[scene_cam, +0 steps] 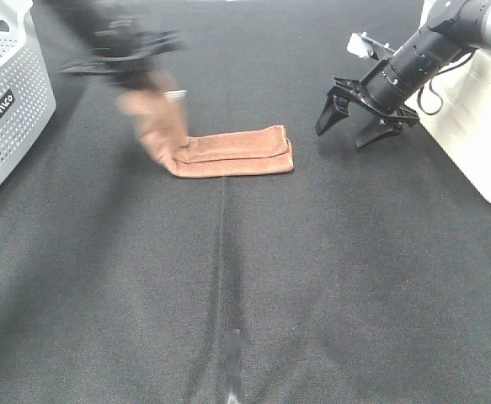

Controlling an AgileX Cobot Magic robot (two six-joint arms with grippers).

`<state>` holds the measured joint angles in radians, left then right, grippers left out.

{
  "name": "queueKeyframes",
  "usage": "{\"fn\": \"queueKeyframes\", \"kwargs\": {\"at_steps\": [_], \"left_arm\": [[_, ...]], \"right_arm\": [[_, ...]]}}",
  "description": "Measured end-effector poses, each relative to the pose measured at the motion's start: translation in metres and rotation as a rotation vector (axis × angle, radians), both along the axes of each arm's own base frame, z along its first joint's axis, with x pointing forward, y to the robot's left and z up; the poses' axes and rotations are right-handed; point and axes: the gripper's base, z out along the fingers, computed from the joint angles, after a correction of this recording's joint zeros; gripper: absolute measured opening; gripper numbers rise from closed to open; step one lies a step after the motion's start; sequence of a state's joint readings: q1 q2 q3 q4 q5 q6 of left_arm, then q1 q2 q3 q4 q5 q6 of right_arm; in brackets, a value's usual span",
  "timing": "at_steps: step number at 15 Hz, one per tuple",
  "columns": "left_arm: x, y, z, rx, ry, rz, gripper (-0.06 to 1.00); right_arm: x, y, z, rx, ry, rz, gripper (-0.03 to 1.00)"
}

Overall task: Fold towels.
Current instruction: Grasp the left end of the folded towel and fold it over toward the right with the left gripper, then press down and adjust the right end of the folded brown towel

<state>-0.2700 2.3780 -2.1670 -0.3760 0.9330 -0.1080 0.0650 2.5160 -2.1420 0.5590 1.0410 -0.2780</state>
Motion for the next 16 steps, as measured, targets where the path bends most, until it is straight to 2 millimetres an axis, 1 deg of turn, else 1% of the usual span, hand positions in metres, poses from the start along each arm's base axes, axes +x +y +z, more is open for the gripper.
{"fn": "queueKeyframes", "kwargs": {"at_steps": [2,3,5,6,7,8,9,10,11,12,13,15,16], "left_arm": [[-0.005,-0.037,-0.01,-0.043,-0.031,-0.033,0.07],[-0.007,-0.054,-0.02,-0.053,-0.044,-0.045,0.07],[-0.008,-0.076,-0.043,-0.088,-0.041,-0.03,0.07],[-0.009,-0.083,-0.053,-0.119,-0.025,-0.008,0.1],[-0.009,-0.088,-0.06,-0.151,-0.008,0.011,0.17],[-0.01,-0.095,-0.067,-0.214,0.019,0.039,0.34],[-0.009,-0.097,-0.068,-0.253,0.022,0.06,0.41],[-0.009,-0.097,-0.068,-0.253,0.022,0.06,0.41],[-0.008,-0.099,-0.066,-0.289,0.028,0.077,0.61],[-0.007,-0.1,-0.065,-0.317,0.025,0.095,0.72],[-0.007,-0.1,-0.064,-0.325,0.027,0.099,0.76],[-0.005,-0.096,-0.061,-0.329,0.018,0.108,0.79],[0.004,-0.081,-0.05,-0.335,-0.021,0.139,0.79]], "right_arm": [[0.0,0.0,0.0,-0.004,0.002,0.003,0.77],[-0.001,0.0,0.0,-0.005,0.008,0.007,0.77],[-0.002,0.0,-0.001,-0.005,0.022,0.015,0.77],[-0.003,0.0,-0.001,-0.006,0.023,0.017,0.77],[-0.003,0.0,-0.001,-0.006,0.023,0.017,0.77],[-0.003,0.0,-0.001,-0.006,0.023,0.017,0.77],[-0.003,0.0,-0.001,-0.006,0.023,0.017,0.77],[-0.003,0.0,-0.001,-0.006,0.023,0.017,0.77],[-0.003,0.0,-0.001,-0.006,0.023,0.017,0.77],[-0.003,0.0,0.0,-0.004,0.026,0.018,0.77],[-0.003,0.0,0.001,0.003,0.03,0.019,0.77],[-0.004,0.002,0.009,0.027,0.025,0.018,0.77],[-0.005,0.005,0.024,0.062,0.002,0.011,0.77]]}}
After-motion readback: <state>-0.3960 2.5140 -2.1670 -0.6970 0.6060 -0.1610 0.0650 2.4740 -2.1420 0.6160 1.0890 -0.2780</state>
